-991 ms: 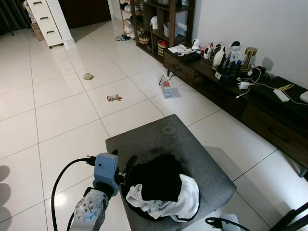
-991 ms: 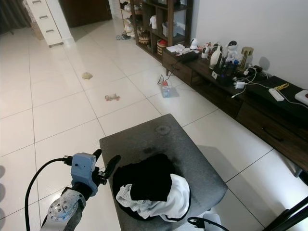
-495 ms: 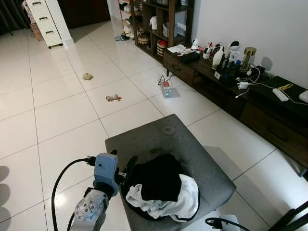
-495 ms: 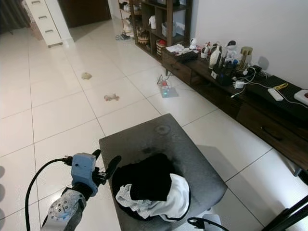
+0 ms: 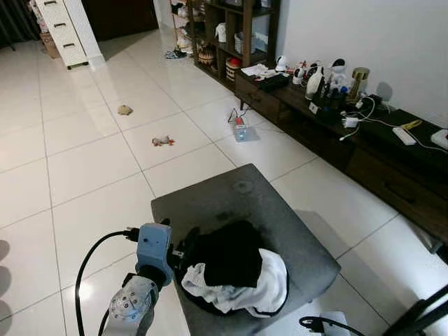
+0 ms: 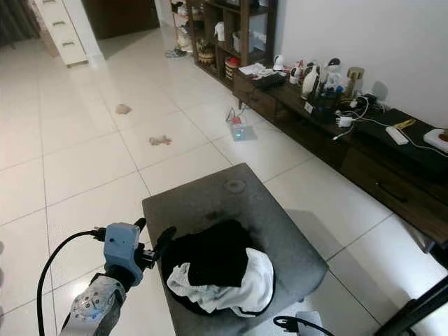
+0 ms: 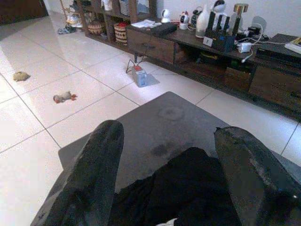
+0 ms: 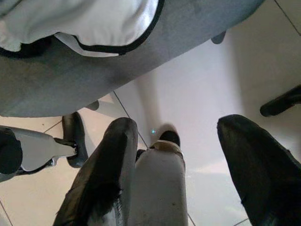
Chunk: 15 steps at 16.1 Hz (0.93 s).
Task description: Hang hanger
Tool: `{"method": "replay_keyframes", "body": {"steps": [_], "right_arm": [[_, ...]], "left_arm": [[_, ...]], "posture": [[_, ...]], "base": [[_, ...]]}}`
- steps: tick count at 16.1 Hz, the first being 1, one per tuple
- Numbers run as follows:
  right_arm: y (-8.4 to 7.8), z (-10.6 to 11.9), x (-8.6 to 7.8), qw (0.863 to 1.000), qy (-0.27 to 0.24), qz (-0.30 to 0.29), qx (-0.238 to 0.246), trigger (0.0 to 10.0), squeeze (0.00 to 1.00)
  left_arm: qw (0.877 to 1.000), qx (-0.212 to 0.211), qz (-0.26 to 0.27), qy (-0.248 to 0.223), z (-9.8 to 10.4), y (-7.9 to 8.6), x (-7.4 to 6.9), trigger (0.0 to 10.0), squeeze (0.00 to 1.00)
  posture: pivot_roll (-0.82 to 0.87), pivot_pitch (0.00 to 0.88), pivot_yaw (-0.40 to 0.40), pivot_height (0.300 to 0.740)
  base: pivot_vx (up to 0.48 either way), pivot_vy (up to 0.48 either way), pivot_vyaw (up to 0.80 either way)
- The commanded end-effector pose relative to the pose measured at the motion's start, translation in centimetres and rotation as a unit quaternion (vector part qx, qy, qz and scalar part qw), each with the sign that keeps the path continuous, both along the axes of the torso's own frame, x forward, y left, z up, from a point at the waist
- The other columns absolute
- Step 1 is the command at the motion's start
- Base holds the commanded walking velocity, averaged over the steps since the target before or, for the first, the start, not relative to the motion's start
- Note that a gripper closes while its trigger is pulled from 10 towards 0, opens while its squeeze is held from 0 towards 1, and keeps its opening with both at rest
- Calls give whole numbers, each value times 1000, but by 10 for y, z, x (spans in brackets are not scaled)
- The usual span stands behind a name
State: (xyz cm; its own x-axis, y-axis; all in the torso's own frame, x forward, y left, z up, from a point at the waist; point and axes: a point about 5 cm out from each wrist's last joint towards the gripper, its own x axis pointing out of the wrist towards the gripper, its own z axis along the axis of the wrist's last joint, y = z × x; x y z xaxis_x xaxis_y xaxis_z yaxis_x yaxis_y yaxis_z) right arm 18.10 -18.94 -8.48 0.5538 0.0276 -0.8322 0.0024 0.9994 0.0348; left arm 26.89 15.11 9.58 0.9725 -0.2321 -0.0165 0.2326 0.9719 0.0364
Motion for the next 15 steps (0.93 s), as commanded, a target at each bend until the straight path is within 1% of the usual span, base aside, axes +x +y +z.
{"method": "replay_keyframes", "body": {"steps": [1,4,6,9,11,13,14,15], "right_arm": [[1,-2,-4,1000,6,-4,1,10000,0],[1,-3,-5,1000,14,0,2,10000,0],[2,-1,-3,1000,-1,-1,9,10000,0],[1,-2,-4,1000,4,-4,6,10000,0],[1,-2,-5,1000,7,-3,5,10000,0],[1,-2,-5,1000,6,-3,6,10000,0],[1,-3,-6,1000,9,-1,6,10000,0],[1,-3,-6,1000,9,-1,6,10000,0]], "left_arm": [[1000,3,8,9,-3,4,0,10000,0],[1000,4,8,10,-3,4,0,10000,0],[1000,4,9,10,-3,4,0,10000,0],[1000,5,13,13,-4,5,0,10000,0],[999,4,29,31,-10,8,1,10000,0],[998,-8,41,39,-12,11,4,10000,0],[995,-46,66,51,-13,14,12,10000,0],[995,-52,68,52,-13,14,13,10000,0]], "posture": [[-68,100,25,681],[-69,100,25,681],[-67,101,24,661],[-68,103,24,661],[-68,105,23,661],[-68,107,22,661],[-68,110,20,661],[-67,113,18,661]], "base": [[0,0,0],[0,0,0],[0,0,0],[0,0,0],[0,0,0],[0,0,0],[0,0,0],[0,0,0]]}}
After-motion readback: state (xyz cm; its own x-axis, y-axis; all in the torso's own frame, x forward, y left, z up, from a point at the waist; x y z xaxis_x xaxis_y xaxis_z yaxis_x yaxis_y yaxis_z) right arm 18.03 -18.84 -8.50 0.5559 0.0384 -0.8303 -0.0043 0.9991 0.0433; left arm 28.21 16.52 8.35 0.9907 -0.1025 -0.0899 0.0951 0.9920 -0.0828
